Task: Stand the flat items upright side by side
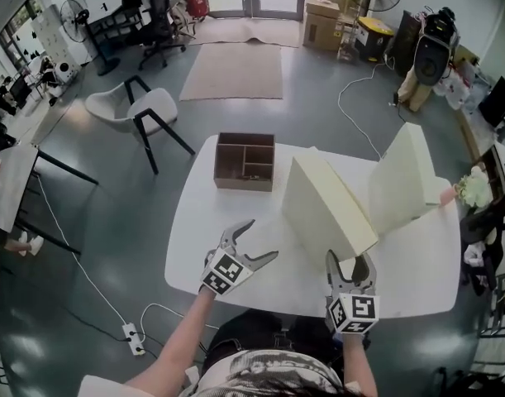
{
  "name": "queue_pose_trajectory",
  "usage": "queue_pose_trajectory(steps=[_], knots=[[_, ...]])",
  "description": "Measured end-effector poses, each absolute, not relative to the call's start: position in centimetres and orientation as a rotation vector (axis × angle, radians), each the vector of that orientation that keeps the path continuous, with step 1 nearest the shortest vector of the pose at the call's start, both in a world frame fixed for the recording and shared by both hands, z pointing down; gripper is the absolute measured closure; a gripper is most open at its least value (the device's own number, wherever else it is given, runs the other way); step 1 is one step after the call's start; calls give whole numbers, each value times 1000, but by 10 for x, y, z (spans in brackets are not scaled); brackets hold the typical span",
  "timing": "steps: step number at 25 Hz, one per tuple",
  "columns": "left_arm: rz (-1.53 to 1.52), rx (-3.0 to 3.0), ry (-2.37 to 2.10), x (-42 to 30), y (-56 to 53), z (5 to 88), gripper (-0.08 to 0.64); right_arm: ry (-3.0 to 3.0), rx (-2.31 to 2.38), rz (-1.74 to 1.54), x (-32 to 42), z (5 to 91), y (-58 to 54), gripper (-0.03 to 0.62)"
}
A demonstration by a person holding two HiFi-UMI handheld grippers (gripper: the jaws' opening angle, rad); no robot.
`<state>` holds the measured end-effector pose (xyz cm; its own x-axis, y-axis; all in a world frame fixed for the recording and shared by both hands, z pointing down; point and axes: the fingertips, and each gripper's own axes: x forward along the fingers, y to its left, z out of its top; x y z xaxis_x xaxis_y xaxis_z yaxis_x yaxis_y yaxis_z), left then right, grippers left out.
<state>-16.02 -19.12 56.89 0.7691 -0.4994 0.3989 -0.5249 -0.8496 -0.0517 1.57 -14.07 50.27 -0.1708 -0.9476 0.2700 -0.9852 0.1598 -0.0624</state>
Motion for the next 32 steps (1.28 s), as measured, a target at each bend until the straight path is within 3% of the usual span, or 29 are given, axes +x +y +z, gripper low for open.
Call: queue_pose_trajectory(steps=[9,17,27,32], knots=[[512,2999,-778,-133,-192,522,137,-2016,2210,244,32,501,-194,299],[127,3157,-680,-77,-201,395,137,-2018,2219,222,32,501,-207,293],[553,3388,-544,18,-193,385,140,-2182,2034,312,20,504,-195,295],[618,3367,-739,21,-201,389,255,-2284,1848,297,27,512,-174,295]])
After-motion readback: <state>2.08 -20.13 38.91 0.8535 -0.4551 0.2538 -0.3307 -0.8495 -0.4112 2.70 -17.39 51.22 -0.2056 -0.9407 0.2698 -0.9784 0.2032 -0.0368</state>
